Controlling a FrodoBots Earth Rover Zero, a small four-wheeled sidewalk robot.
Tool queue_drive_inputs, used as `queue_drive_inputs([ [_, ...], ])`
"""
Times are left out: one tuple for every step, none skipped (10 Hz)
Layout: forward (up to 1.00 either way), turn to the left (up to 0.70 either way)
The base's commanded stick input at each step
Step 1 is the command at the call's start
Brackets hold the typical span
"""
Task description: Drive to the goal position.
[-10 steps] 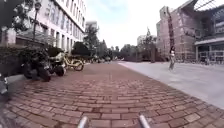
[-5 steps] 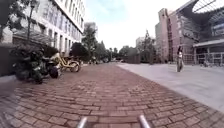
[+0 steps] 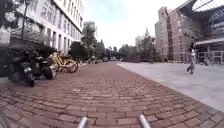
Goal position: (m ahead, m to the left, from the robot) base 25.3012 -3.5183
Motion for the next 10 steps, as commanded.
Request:
queue_drive_inputs([
  [0.70,0.00],
  [0.70,0.00],
  [0.70,0.00],
  [0.70,0.00],
  [0.70,0.00],
  [0.70,0.00],
  [0.70,0.00],
  [0.70,0.00],
  [0.70,0.00],
  [0.70,0.00],
])
